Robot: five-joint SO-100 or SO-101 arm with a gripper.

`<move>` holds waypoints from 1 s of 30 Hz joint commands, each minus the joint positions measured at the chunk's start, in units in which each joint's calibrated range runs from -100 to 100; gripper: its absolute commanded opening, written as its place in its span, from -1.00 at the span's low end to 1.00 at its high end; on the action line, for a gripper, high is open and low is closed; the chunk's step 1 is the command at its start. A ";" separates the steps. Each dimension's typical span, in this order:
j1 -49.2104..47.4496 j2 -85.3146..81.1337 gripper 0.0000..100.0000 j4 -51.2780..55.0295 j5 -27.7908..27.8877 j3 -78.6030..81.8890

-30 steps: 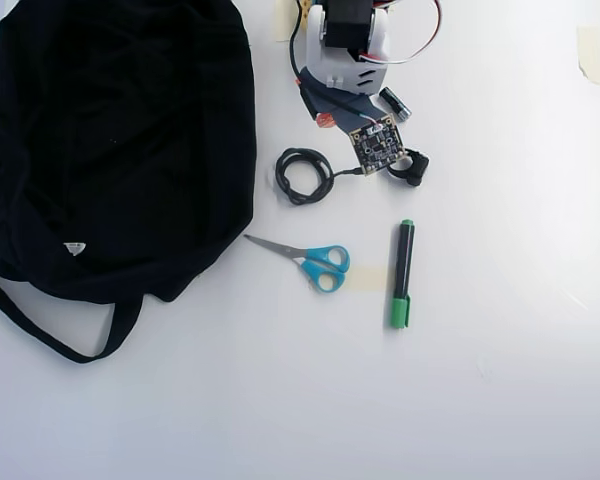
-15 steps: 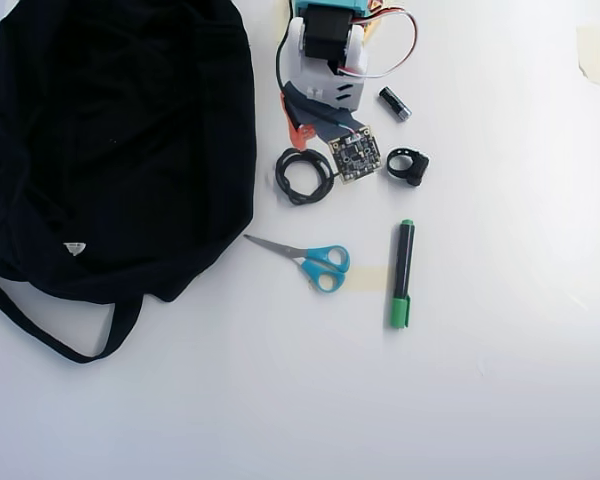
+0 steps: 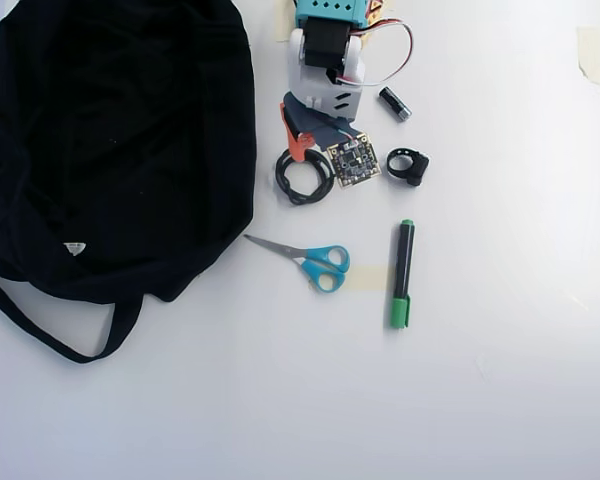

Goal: Put the cable into the black bag

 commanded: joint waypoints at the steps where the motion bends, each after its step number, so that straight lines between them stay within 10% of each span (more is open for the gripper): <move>1: -0.26 -0.70 -0.72 -0.52 0.15 -0.19; 30: -4.15 5.61 -0.72 -1.98 -1.48 0.17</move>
